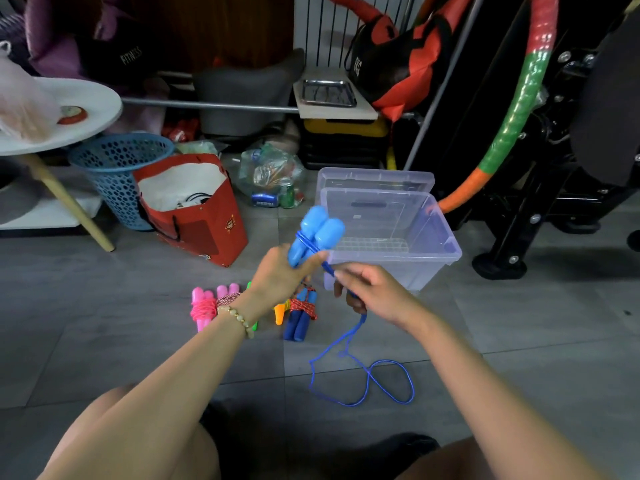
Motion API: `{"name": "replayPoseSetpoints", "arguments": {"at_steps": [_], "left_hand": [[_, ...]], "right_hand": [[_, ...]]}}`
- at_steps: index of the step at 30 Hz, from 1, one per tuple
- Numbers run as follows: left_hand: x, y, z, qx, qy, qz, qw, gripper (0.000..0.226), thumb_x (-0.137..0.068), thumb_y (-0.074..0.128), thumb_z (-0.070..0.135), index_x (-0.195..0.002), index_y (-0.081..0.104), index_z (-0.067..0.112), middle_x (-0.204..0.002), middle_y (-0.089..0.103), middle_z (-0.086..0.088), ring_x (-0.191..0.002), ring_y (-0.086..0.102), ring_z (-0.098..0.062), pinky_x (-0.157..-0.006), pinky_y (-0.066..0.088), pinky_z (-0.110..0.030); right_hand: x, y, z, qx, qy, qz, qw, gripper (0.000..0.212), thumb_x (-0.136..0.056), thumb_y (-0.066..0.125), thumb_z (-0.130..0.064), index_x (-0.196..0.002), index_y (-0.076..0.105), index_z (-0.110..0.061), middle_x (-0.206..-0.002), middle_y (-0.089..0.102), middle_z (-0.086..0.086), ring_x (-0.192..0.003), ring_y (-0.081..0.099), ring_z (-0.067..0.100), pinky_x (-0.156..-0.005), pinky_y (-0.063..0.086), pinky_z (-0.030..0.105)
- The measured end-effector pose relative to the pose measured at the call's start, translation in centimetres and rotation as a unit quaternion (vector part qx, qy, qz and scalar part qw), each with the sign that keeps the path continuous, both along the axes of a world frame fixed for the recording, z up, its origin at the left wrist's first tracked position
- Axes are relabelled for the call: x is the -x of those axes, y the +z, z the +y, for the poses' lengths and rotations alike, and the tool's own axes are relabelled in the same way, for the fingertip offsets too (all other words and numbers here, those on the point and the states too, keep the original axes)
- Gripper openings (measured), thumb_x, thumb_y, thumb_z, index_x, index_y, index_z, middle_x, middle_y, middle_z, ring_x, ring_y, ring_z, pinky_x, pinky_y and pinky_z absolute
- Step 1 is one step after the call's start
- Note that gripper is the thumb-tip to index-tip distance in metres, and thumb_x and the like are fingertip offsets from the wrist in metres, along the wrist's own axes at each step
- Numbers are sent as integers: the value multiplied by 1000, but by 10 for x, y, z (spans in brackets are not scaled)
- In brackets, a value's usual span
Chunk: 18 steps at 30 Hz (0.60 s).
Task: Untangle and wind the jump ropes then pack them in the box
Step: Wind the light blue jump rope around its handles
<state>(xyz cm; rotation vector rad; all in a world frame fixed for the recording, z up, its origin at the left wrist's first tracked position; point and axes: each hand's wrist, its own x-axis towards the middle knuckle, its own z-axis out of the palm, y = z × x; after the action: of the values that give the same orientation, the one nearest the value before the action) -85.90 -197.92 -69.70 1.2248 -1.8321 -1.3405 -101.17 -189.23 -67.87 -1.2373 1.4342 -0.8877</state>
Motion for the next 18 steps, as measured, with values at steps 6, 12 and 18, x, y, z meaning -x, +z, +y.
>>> {"name": "replayPoseSetpoints", "arguments": {"at_steps": [6, 12, 18], "left_hand": [[-21, -1, -21, 45, -24, -52, 997, 35, -83, 69, 38, -72, 53, 9, -54, 54, -4, -37, 42, -11, -38, 36, -21], [-11, -4, -9, 146, -152, -247, 946, 44, -75, 72, 51, -87, 54, 12, -76, 60, -3, -71, 54, -25, -65, 42, -33], [7, 3, 19, 221, -250, -359, 872, 55, -73, 67, 62, -108, 56, 22, -83, 60, 2, -83, 58, -22, -63, 34, -29]], "right_hand": [[16, 15, 14, 51, -3, 72, 996, 14, -92, 58, -14, -93, 68, -4, -49, 51, -12, -44, 41, -2, -48, 32, 7], [16, 13, 11, 122, -28, 81, 989, 8, -84, 68, -13, -77, 71, -13, -63, 65, -8, -53, 50, -2, -57, 36, 9], [21, 2, 3, 155, -16, 160, 975, 12, -78, 75, -21, -66, 71, -20, -59, 65, -8, -55, 51, 1, -57, 39, 15]]}}
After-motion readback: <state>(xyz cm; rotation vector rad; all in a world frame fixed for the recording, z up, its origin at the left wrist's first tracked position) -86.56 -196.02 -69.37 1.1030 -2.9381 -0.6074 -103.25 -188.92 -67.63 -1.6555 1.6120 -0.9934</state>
